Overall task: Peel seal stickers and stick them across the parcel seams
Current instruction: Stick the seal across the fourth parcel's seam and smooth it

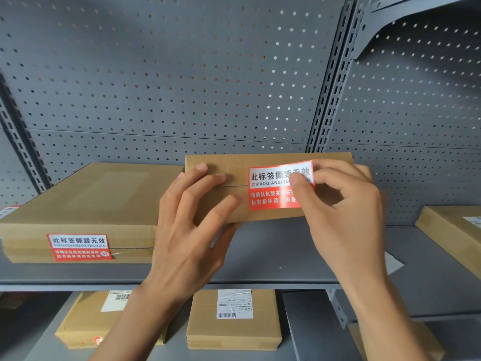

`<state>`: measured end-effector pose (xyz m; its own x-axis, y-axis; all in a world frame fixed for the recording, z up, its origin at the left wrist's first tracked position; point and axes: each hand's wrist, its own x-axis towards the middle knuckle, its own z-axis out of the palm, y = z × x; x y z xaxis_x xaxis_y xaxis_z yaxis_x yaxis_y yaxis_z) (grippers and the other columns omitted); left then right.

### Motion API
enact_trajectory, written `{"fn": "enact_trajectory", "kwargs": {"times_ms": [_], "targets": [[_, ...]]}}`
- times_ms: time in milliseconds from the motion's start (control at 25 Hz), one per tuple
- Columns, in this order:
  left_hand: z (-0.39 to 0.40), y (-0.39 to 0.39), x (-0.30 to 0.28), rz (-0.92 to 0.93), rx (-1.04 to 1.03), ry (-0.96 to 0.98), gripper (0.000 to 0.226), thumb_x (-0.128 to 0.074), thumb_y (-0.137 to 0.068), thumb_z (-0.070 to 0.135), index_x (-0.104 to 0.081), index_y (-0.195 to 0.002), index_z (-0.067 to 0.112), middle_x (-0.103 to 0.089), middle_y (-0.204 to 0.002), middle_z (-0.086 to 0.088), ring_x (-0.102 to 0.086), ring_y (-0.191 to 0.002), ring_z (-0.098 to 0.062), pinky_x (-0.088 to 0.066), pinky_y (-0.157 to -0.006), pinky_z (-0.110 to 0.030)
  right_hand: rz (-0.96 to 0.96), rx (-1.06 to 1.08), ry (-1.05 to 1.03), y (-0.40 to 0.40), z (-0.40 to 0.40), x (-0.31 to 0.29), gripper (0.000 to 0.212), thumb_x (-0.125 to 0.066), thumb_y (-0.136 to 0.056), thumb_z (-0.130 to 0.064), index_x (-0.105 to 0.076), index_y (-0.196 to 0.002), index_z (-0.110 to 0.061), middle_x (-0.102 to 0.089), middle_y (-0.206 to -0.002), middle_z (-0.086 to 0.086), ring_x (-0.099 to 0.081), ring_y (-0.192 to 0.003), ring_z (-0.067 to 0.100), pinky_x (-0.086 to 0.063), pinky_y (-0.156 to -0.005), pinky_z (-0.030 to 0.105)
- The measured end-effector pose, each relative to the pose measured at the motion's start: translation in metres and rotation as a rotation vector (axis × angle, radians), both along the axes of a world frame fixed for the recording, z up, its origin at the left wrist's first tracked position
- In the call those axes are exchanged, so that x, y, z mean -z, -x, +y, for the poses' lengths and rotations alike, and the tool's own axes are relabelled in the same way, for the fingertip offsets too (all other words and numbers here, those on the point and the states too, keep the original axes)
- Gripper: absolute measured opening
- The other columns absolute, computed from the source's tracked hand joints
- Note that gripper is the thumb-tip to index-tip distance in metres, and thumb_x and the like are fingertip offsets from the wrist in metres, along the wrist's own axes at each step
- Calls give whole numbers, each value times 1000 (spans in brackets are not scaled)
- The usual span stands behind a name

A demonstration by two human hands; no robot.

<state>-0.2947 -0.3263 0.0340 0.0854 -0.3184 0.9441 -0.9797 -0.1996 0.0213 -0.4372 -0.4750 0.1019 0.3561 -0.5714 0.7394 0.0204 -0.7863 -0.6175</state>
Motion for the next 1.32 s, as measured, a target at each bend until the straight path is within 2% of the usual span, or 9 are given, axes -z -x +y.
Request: {"fn": "enact_trajectory", "kwargs": {"times_ms": [120, 240, 320, 600, 760, 960, 1040, 1160, 1320], "targets": [[-1, -1, 0, -17, -20, -9, 39, -72, -98, 19, -60, -134, 27, -49, -137, -12, -41, -140, -36, -49, -99, -61, 39, 106, 130, 0, -1, 0, 20, -68, -87, -35, -73, -72, -24, -68, -94, -24, -57, -101, 15, -45, -93, 54], [-1, -1, 0, -28, -21, -8, 39, -72, -98, 17, -63, -134, 28, -49, -136, -12, -42, -139, -37, -48, -99, -61, 97, 226, 250, 2, -4, 3, 26, -65, -89, -43, -74, -75, -23, -72, -102, -16, -57, -104, 19, -36, -95, 44], [-1, -1, 0, -30, -22, -9, 40, -73, -97, 17, -63, -134, 28, -50, -136, -12, -42, -139, -37, -48, -99, -61, 146, 284, 300, 3, -5, 3, 30, -64, -90, -49, -74, -77, -24, -72, -106, -14, -57, -107, 20, -30, -94, 43], [-4, -1, 1, -28, -18, 6, 37, -72, -97, 16, -64, -132, 27, -51, -135, -13, -44, -137, -39, -49, -99, -61, 245, 364, 338, 12, -6, 1, 34, -67, -81, -61, -72, -84, -28, -70, -119, -11, -51, -114, 17, -27, -94, 40], [-4, -1, 1, -28, -15, 7, 37, -71, -98, 15, -64, -132, 27, -50, -135, -13, -44, -137, -39, -49, -98, -62, 183, 333, 358, 14, -12, 6, 30, -72, -83, -51, -73, -99, -26, -69, -124, -8, -55, -116, 20, -27, -94, 36], [-5, -1, 2, -30, -10, 12, 38, -72, -98, 16, -64, -133, 27, -50, -137, -13, -43, -139, -37, -51, -97, -62, 52, 200, 599, 7, -1, 28, 30, -69, -97, -29, -74, -122, -12, -65, -138, 8, -61, -121, 26, -39, -101, 51], [-4, -2, 2, -30, -5, 8, 38, -71, -98, 16, -63, -133, 27, -51, -136, -13, -42, -140, -36, -50, -97, -62, 86, 131, 682, 4, 9, 40, 38, -64, -100, -32, -68, -133, -13, -57, -148, 11, -59, -132, 28, -38, -107, 59], [-4, -3, 1, -34, -11, 2, 42, -73, -96, 15, -62, -134, 28, -51, -136, -13, -42, -140, -36, -49, -98, -62, 216, 99, 781, 5, 11, 54, 52, -52, -103, -44, -48, -150, -21, -40, -161, 9, -42, -149, 25, -25, -116, 68], [-3, -6, -5, -74, -27, -17, 42, -74, -96, 17, -61, -135, 28, -51, -135, -11, -48, -134, -38, -47, -98, -61, 307, 145, 847, 6, -8, 57, 61, -51, -103, -50, -38, -155, -21, -32, -165, 11, -33, -154, 27, -18, -117, 71]]}}
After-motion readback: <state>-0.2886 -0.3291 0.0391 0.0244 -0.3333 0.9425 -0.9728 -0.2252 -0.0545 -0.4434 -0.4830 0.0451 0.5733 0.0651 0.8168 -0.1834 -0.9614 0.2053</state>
